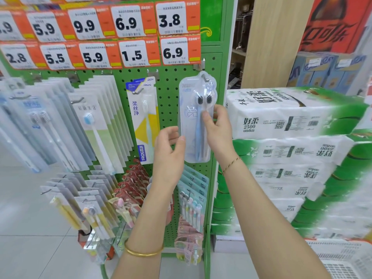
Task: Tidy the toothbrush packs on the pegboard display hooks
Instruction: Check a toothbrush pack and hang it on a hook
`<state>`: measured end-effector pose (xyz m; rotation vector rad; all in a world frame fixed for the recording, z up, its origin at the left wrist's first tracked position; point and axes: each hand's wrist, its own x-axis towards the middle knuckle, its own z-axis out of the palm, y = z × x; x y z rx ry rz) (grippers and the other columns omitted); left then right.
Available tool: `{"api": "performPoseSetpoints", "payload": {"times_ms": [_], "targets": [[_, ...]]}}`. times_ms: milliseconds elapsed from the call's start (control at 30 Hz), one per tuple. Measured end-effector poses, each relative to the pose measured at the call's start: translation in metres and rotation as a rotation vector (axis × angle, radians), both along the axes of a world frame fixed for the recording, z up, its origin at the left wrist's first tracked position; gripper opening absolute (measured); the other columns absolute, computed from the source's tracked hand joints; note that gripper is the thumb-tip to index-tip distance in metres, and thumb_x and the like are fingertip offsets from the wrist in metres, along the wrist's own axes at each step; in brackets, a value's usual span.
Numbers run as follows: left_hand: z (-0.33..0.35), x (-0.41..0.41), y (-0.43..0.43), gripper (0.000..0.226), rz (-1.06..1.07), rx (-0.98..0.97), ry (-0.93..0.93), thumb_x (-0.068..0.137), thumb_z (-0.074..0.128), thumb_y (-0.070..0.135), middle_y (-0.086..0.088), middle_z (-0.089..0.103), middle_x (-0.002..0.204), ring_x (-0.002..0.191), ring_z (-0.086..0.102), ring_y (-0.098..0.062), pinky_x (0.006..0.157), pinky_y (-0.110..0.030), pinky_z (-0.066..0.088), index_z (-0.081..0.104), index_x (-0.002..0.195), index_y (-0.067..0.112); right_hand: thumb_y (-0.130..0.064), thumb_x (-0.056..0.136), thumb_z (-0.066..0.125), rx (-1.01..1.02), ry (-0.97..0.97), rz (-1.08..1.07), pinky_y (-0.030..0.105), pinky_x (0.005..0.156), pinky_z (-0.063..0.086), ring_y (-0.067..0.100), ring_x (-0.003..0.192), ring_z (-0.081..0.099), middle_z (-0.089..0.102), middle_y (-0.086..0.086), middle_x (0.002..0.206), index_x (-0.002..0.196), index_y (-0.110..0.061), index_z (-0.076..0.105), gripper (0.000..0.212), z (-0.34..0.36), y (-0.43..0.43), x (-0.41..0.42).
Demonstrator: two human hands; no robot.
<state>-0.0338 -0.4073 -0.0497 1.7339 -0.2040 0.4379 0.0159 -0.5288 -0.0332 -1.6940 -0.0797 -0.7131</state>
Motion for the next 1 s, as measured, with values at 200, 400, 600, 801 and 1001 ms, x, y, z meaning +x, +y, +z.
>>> {"api": "performPoseSetpoints", "payload": {"times_ms": [200, 400, 600, 801, 1001], "targets": [[0.000, 0.000, -0.001, 0.027, -0.009, 0.009, 0.033, 0.097, 0.048, 0.017, 0.004, 0.053, 0.116, 0.102, 0.052, 0.001, 0.099, -0.038, 0.047, 0.048, 0.124, 0.019, -0.021, 0.098, 0.047, -0.024, 0.018, -0.017, 0.020, 0.074, 0.034, 0.012, 0.085, 0.040, 0.042, -0.005, 0.090, 0.099, -0.017, 0.043, 0.006, 0.001, 0.002, 0.023], [-0.002, 0.000, -0.001, 0.029, -0.017, 0.029, 0.056, 0.097, 0.049, 0.017, 0.002, 0.054, 0.120, 0.104, 0.053, -0.003, 0.099, -0.036, 0.046, 0.048, 0.126, 0.017, -0.021, 0.099, 0.044, -0.037, 0.004, 0.000, 0.011, 0.070, 0.033, 0.011, 0.087, 0.037, 0.038, -0.003, 0.093, 0.098, -0.018, 0.041, 0.004, -0.004, 0.000, 0.022], [-0.005, -0.003, -0.004, 0.027, -0.037, 0.015, 0.056, 0.097, 0.049, 0.016, -0.002, 0.054, 0.122, 0.108, 0.055, -0.011, 0.099, -0.038, 0.047, 0.049, 0.124, 0.017, -0.020, 0.100, 0.042, -0.035, -0.017, 0.017, 0.013, 0.075, 0.033, 0.011, 0.092, 0.037, 0.037, -0.001, 0.100, 0.101, -0.017, 0.041, 0.003, -0.008, 0.001, 0.011], [-0.006, -0.007, -0.005, 0.027, -0.043, 0.034, 0.063, 0.096, 0.049, 0.015, -0.002, 0.053, 0.120, 0.108, 0.054, -0.011, 0.099, -0.040, 0.047, 0.048, 0.123, 0.017, -0.022, 0.099, 0.046, -0.031, 0.039, -0.008, 0.023, 0.093, 0.034, 0.016, 0.111, 0.042, 0.044, 0.004, 0.120, 0.124, -0.007, 0.041, 0.031, -0.003, -0.003, 0.008], [-0.036, -0.018, 0.001, 0.030, -0.037, 0.068, 0.151, 0.097, 0.048, 0.013, 0.001, 0.052, 0.119, 0.107, 0.053, -0.009, 0.100, -0.035, 0.045, 0.048, 0.127, 0.014, -0.021, 0.094, 0.054, -0.096, 0.207, -0.103, 0.015, 0.084, 0.032, 0.002, 0.090, 0.044, 0.036, 0.007, 0.123, 0.131, -0.004, 0.037, 0.044, -0.040, -0.021, -0.017]]}}
